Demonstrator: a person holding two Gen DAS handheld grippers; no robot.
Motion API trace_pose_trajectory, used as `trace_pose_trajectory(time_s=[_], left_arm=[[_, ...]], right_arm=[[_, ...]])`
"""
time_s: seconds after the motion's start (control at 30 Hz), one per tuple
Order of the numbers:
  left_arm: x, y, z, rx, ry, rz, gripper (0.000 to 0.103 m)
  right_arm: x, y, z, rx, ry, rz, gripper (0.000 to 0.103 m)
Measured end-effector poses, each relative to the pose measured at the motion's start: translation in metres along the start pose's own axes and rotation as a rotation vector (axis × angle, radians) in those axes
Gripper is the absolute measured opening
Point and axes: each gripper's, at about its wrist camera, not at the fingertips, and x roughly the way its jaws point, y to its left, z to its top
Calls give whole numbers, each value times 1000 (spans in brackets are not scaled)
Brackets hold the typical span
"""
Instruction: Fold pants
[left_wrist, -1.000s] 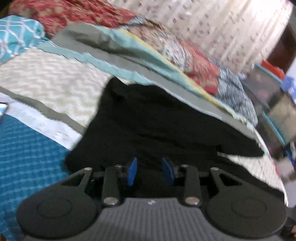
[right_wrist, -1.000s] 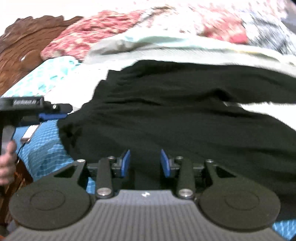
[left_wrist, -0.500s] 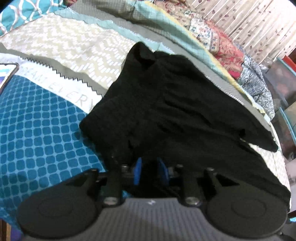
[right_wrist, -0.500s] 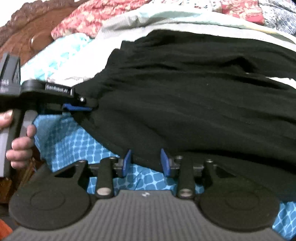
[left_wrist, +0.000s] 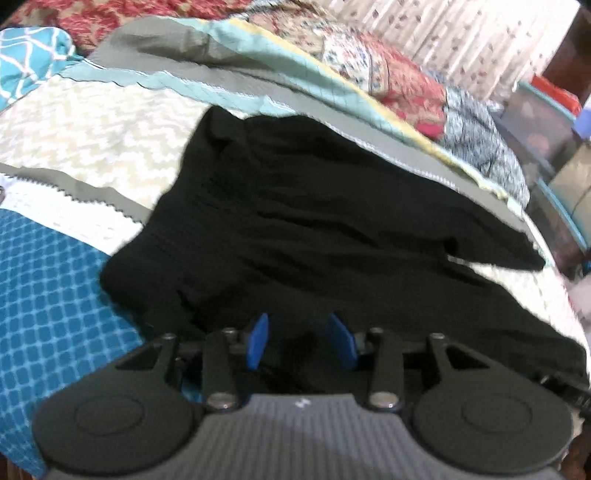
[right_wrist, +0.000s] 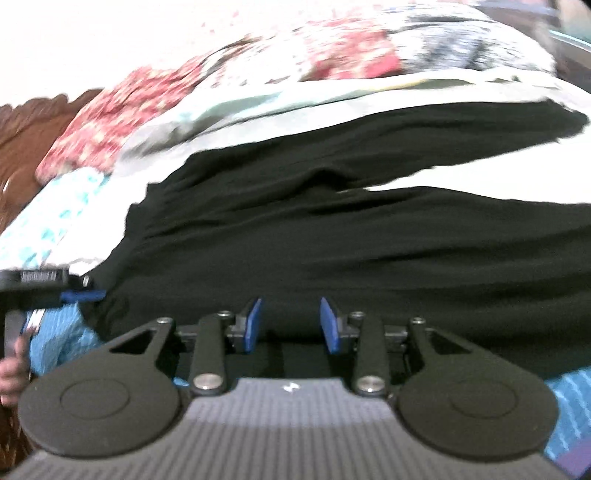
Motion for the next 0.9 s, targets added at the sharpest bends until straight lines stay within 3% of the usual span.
trace_pose_trajectory(time_s=[0.17, 0.33, 0.53, 0.67, 0.9], left_arm=[[15, -16, -3, 51, 47, 34, 42], [33, -27, -6, 69, 113, 118, 44], [25, -59, 5, 112, 90, 120, 46], [23, -78, 34, 204, 34, 150, 46], [44, -78, 134, 450, -110, 344, 52]], right_arm=[[-10, -46, -9, 175, -36, -10, 39], [-6, -77, -20, 326, -9, 19, 36], [-40, -112, -10, 407, -134, 33, 38], [-62, -156, 29, 435, -194, -20, 38], [-69, -232, 146, 563, -259, -83, 39]])
